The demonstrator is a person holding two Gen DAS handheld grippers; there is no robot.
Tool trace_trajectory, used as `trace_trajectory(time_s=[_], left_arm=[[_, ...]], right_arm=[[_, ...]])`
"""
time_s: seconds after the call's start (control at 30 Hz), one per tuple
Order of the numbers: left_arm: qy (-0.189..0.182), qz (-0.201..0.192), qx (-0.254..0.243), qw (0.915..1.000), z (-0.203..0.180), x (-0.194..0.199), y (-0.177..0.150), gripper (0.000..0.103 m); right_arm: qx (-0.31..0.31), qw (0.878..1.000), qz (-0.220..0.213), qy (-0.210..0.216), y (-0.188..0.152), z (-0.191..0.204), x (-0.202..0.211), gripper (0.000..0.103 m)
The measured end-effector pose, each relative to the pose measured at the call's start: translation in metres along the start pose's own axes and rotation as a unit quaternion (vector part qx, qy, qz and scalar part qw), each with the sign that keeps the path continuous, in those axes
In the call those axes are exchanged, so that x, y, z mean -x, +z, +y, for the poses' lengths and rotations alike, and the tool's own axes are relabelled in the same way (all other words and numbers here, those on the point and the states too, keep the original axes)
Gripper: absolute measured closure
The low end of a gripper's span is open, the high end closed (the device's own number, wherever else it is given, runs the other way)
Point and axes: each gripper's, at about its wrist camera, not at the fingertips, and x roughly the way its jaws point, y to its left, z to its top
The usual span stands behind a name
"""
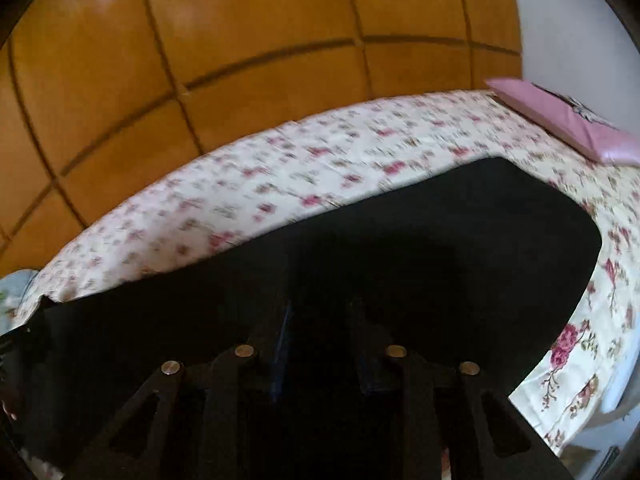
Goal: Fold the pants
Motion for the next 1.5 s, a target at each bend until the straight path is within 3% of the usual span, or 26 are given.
trace_trajectory(time_s=[0.07,0.13,0.23,0.47,0.6,0.7,0.77,0.8,0.87,1.03,1.23,1.3,1.5], left_arm=[[-0.031,-0.016,0.037,0.9987,0.019,-0.008,0.0,0.083],[-0.042,-0.019,0.054,0.9975,0.027,-0.011,0.002,0.085],[-0.047,-0.023,0.063,0.9966,0.033,-0.014,0.004,0.085],[-0.081,-0.031,0.093,0.9918,0.046,-0.011,0.001,0.085],[-0.09,-0.043,0.102,0.9897,0.043,0.008,-0.007,0.08],[-0.096,-0.047,0.109,0.9883,0.042,0.023,-0.023,0.078],[-0.074,-0.05,0.089,0.992,0.036,0.028,-0.037,0.078],[-0.054,-0.057,0.07,0.9945,0.032,0.031,-0.045,0.078],[-0.043,-0.068,0.067,0.9945,0.031,0.037,-0.052,0.078],[-0.043,-0.064,0.09,0.993,0.041,0.035,-0.053,0.078],[-0.067,-0.071,0.108,0.9894,0.047,0.037,-0.057,0.077],[-0.069,-0.071,0.11,0.989,0.047,0.037,-0.057,0.076],[-0.081,-0.074,0.121,0.9866,0.05,0.038,-0.058,0.076]], right_arm=[[-0.016,1.0,-0.015,0.012,-0.002,-0.007,0.001,0.079],[0.009,1.0,-0.026,0.004,-0.007,-0.004,0.004,0.079],[0.038,0.998,-0.054,-0.01,-0.016,0.001,0.005,0.078],[0.015,0.997,-0.073,0.011,-0.017,-0.007,0.011,0.078],[-0.047,0.994,-0.086,0.043,-0.01,-0.031,0.026,0.077],[-0.1,0.99,-0.096,0.019,0.0,-0.068,0.033,0.077],[-0.133,0.987,-0.095,-0.011,0.005,-0.096,0.032,0.077],[-0.151,0.984,-0.091,-0.024,0.006,-0.112,0.031,0.083],[-0.183,0.979,-0.089,0.001,0.008,-0.144,0.026,0.103],[-0.16,0.983,-0.091,-0.021,0.022,-0.161,0.033,0.103],[-0.269,0.957,-0.106,-0.003,0.0,-0.181,0.061,0.092],[-0.29,0.953,-0.089,-0.017,-0.005,-0.184,0.06,0.062],[-0.367,0.925,-0.09,0.043,-0.023,-0.2,0.053,0.061]])
